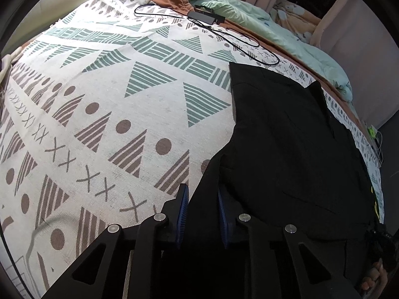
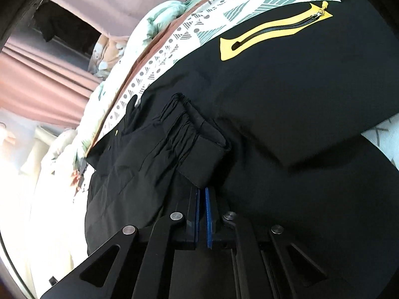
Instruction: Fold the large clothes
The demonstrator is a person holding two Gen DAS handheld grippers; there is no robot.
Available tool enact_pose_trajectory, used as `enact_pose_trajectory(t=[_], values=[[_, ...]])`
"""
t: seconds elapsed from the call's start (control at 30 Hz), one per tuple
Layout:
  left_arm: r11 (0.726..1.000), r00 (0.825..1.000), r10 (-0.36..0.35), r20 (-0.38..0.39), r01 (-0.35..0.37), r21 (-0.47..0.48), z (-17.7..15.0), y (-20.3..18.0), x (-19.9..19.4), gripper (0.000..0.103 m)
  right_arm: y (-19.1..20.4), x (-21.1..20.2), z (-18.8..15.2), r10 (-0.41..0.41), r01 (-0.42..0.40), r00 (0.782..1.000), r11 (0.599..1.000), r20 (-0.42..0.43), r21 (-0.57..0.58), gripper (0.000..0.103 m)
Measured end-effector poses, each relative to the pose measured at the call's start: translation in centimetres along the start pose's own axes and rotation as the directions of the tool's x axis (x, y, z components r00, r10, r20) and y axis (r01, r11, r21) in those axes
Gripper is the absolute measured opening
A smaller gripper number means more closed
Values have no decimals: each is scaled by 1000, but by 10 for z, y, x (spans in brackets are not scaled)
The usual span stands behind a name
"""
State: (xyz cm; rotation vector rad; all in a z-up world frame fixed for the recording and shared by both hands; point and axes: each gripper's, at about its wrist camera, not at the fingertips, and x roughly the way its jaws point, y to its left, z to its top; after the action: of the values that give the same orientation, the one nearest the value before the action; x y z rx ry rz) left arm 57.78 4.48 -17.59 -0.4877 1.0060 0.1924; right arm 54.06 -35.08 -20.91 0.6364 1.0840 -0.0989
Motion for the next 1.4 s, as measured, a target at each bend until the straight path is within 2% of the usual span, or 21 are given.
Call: enact_pose_trajectory(t=[0.2, 0.3, 0.33, 0.4, 0.43, 0.47, 0.5, 0.57, 0.63, 0.7, 0.87, 1.07, 1.1, 1.17, 1.2, 1.27, 1.4], values=[[1000, 1000, 4, 2, -4, -7, 1, 2, 0, 23, 8, 5, 0, -6, 6, 1000, 1000, 4, -25, 5], [1000, 1000, 9, -2, -9, -7, 1, 2, -1, 23, 6, 6, 8, 52, -51, 998, 999, -30, 11, 9], [1000, 1000, 11, -1, -11, -10, 2, 2, -2, 23, 2, 4, 9, 83, -81, 996, 996, -41, 38, 15], [1000, 1000, 11, 7, -11, -20, 2, 1, -7, 23, -5, -9, 12, 120, -117, 992, 990, -25, 78, 34], [1000, 1000, 13, 10, -13, -22, 2, 1, -10, 24, -8, -17, 13, 113, -112, 994, 990, -1, 86, 49], [1000, 1000, 13, 17, -13, -20, 2, -1, -14, 28, -11, -24, 13, 104, -106, 994, 990, 19, 90, 55], [1000, 1000, 10, 26, -10, -16, 1, -3, -17, 33, -17, -34, 14, 88, -92, 995, 991, 43, 98, 55], [1000, 999, -3, 51, 3, -10, 0, -8, -24, 74, -29, -48, 16, 73, -81, 995, 989, 68, 126, 55], [1000, 995, -12, 95, 13, -8, -2, -12, -34, 87, -40, -61, 18, 47, -62, 994, 987, 103, 151, 55], [1000, 993, -15, 119, 15, 4, -3, -17, -41, 87, -52, -76, 20, 4, -29, 990, 984, 143, 176, 56], [999, 992, -23, 120, 20, 29, -9, -26, -44, 87, -93, -110, 24, -60, -13, 970, 956, 237, 293, 56], [998, 991, -40, 126, 35, 46, -13, -30, -46, 87, -131, -117, 29, -106, -12, 950, 927, 293, 374, 53], [998, 991, -39, 127, 33, 48, -14, -31, -47, 87, -134, -117, 29, -104, -20, 947, 926, 305, 378, 51], [998, 992, -40, 124, 33, 51, -15, -32, -45, 87, -138, -116, 32, -117, -14, 941, 924, 319, 383, 39], [998, 992, -40, 120, 34, 53, -15, -33, -44, 87, -135, -113, 34, -123, -11, 938, 924, 323, 383, 36], [998, 992, -40, 116, 34, 55, -15, -33, -43, 87, -135, -110, 37, -113, -20, 939, 926, 325, 378, 12], [998, 993, -33, 115, 27, 51, -15, -32, -41, 87, -109, -111, 42, -67, -40, 936, 955, 345, 293, 7]])
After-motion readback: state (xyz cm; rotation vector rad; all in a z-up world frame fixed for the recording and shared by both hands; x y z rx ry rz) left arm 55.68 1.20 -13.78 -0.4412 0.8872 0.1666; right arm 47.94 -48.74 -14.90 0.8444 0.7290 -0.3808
